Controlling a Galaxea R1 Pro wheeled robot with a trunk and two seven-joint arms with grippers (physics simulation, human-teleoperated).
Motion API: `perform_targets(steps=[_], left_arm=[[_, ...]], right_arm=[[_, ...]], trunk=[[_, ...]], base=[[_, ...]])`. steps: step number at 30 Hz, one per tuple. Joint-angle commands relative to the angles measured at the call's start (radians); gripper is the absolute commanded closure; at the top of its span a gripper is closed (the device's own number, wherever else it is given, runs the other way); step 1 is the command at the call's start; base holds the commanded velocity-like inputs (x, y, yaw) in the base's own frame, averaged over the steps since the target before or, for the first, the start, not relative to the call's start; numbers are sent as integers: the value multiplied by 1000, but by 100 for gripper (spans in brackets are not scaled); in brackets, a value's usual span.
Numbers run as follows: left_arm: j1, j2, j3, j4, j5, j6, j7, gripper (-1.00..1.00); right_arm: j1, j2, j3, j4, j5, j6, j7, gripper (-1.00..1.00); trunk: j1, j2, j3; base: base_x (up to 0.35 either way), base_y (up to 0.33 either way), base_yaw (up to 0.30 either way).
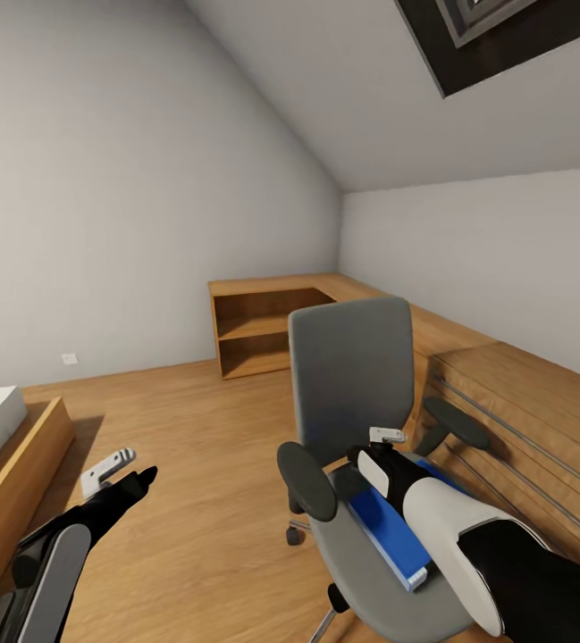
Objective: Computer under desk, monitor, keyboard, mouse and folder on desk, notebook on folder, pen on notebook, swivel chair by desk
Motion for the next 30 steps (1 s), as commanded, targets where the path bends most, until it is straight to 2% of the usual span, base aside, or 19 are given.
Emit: perform_targets(steps=[1, 21, 30], left_arm=[[-1, 0, -1, -1, 11, 3, 9, -100], [-1, 0, -4, -1, 11, 2, 9, -100], [-1, 0, -4, -1, 11, 2, 9, -100]], right_arm=[[0, 0, 9, -2, -7, 7, -6, -100], [-1, 0, 8, -1, -7, 31, -8, -100], [-1, -2, 9, -5, -7, 97, -10, -100]], trunk=[[0, -1, -1], [73, -134, -61], [73, -134, -61]], base=[[0, 0, 0], [0, 0, 0], [0, 0, 0]])
